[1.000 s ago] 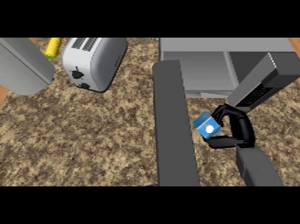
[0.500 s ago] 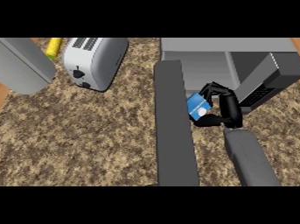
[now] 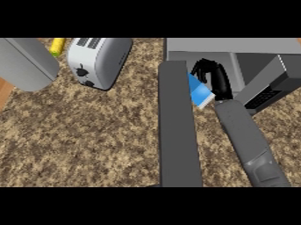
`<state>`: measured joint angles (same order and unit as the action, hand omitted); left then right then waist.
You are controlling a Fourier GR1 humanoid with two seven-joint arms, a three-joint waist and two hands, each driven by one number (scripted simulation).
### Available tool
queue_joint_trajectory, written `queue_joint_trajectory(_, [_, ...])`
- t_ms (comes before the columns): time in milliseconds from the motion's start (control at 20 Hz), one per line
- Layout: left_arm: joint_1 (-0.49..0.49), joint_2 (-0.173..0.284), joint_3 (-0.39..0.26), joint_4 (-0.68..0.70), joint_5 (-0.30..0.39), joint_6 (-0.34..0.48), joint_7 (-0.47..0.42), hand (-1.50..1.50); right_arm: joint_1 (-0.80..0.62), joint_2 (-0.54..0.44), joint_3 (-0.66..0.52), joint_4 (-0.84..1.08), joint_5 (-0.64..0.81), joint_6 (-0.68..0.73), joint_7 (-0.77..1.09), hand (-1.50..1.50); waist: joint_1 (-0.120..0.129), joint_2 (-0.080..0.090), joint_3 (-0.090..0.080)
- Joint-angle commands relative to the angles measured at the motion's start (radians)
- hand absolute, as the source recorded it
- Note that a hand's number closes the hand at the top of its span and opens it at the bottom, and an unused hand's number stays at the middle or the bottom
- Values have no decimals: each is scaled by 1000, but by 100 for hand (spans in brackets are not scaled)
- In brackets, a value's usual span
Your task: Pick up the milk, place it into the microwave and close the microwave
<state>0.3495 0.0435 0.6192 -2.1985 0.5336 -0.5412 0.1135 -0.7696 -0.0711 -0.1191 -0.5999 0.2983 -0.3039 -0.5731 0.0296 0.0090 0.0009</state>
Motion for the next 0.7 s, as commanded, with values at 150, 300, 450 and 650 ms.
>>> queue_joint_trajectory(150, [-1,-41,-26,27,-45,-51,-58,-150,-160,-67,-67,260,34,-109,-53,150,40,18,1])
queue_joint_trajectory(300, [-32,-22,-29,41,-45,-42,-45,-150,-212,-76,-93,316,30,-161,-41,150,47,23,2])
queue_joint_trajectory(450, [-64,18,-8,70,-30,-30,-36,-150,-243,-98,-97,351,46,-213,-41,150,59,29,2])
queue_joint_trajectory(650, [-86,16,-23,92,-39,-40,-49,-150,-245,-99,-105,367,66,-365,-71,150,70,39,2])
